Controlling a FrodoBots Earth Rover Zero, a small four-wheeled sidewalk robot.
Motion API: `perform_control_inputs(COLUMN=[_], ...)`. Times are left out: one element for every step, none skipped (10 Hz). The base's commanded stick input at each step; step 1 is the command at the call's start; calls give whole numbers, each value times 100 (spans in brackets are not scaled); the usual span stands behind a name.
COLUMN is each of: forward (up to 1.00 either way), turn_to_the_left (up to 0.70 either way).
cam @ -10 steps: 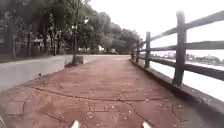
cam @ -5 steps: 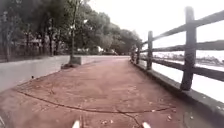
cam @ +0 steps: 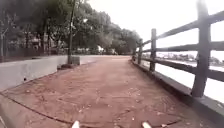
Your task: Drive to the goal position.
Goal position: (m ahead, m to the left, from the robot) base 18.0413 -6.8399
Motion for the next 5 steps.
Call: perform_control_inputs(forward=[50, 50, 50, 50, 50], turn_to_the_left=[0, 0, 0, 0, 0])
